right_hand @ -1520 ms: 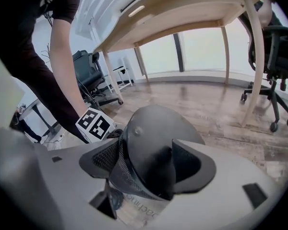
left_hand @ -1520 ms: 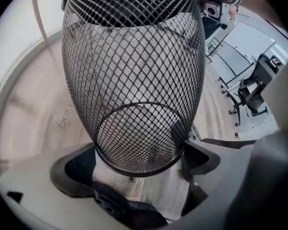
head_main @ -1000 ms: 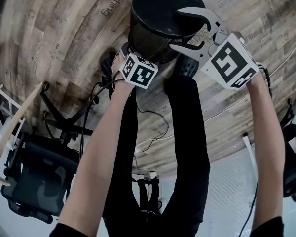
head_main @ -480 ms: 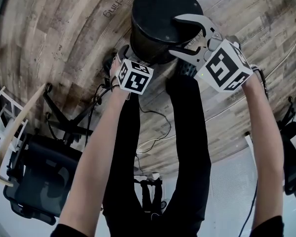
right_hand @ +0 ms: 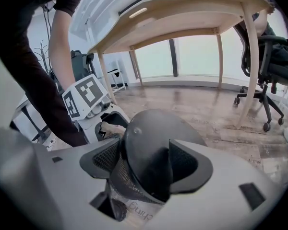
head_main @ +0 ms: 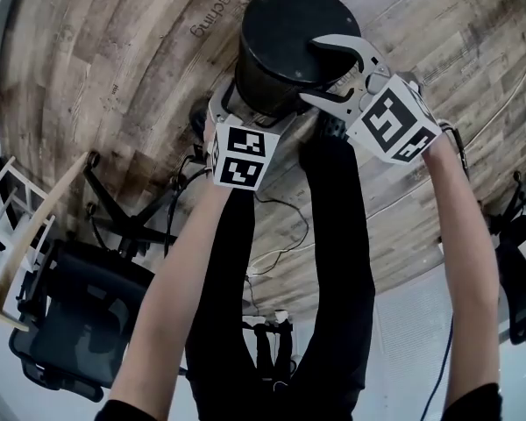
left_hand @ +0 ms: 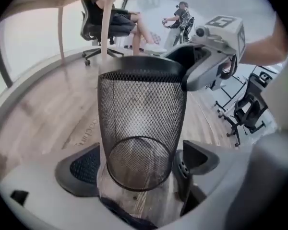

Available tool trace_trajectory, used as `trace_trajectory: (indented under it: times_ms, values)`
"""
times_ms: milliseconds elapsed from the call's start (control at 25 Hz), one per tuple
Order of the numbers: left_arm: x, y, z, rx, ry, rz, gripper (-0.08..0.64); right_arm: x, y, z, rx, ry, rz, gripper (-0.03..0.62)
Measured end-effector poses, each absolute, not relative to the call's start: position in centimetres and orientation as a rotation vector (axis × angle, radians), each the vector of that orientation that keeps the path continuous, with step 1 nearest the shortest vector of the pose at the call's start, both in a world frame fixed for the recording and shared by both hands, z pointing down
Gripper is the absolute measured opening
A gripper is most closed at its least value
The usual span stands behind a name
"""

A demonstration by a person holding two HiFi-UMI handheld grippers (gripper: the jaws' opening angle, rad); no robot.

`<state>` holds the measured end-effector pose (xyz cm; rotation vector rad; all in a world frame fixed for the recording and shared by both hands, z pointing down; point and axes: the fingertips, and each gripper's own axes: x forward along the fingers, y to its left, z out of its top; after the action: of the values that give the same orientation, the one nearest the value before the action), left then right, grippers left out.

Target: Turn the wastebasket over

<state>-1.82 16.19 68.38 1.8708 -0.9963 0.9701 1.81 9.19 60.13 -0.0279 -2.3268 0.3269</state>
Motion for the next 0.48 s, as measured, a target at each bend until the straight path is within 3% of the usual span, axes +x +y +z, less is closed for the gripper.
trace_trajectory:
  times_ms: [480]
  values:
    - [-0.9,12.1,65.6,2.014,-1.085,0.928,0.557,1.0,9.4,59.8,-0.023,-2.312,0.410,0.333]
